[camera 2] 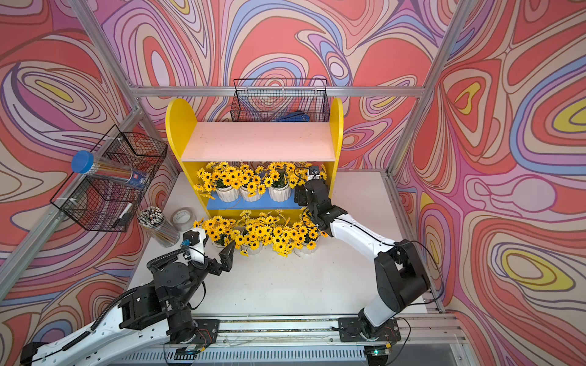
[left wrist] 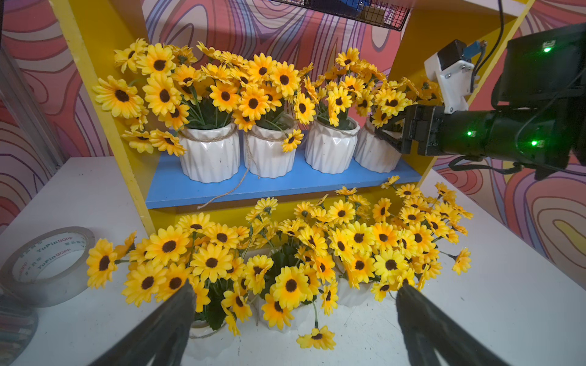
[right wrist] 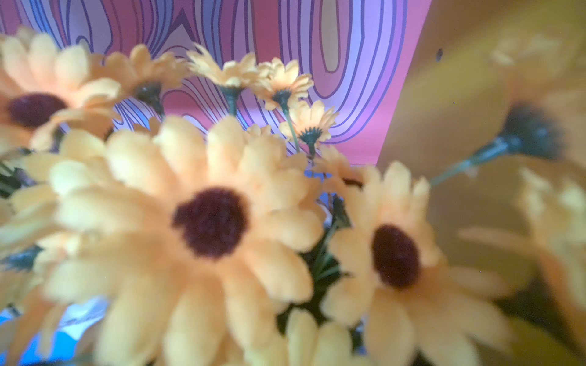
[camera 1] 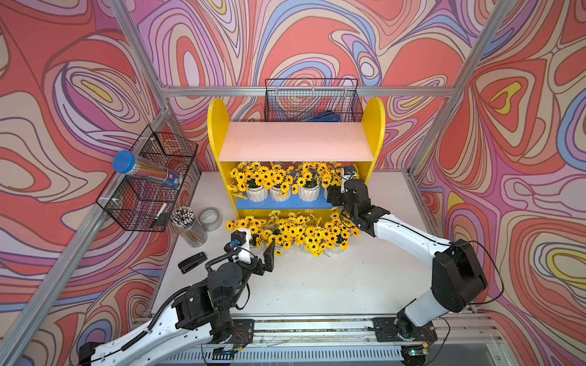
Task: Take the sunflower pots off the shelves
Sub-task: Pick up the sunflower pot from the shelf.
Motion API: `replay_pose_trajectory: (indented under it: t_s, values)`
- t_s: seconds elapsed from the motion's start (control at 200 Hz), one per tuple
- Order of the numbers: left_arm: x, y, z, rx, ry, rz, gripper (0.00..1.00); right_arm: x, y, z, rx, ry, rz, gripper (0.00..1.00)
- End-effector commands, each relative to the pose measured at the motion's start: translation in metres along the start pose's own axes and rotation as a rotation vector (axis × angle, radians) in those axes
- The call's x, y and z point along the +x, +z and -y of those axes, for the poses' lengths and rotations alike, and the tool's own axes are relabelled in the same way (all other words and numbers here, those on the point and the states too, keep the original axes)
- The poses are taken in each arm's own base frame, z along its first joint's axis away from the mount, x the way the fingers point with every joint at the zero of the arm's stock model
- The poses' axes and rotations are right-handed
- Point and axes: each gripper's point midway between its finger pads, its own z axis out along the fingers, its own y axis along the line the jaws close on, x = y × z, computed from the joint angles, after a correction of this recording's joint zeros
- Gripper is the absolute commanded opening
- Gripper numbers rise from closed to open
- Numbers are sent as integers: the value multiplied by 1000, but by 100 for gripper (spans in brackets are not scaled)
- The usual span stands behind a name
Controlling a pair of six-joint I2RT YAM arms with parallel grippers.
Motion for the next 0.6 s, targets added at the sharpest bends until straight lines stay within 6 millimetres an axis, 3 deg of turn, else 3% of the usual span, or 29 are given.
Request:
replay_pose_trajectory:
  t_s: [0.0, 0.596]
  values:
    - [-6, 1, 3, 9, -15, 15, 100, -22, -13, -5, -33, -2, 96, 0]
    - [-11, 6, 10, 12, 12, 7, 100, -40, -47, -8, -73, -5, 192, 0]
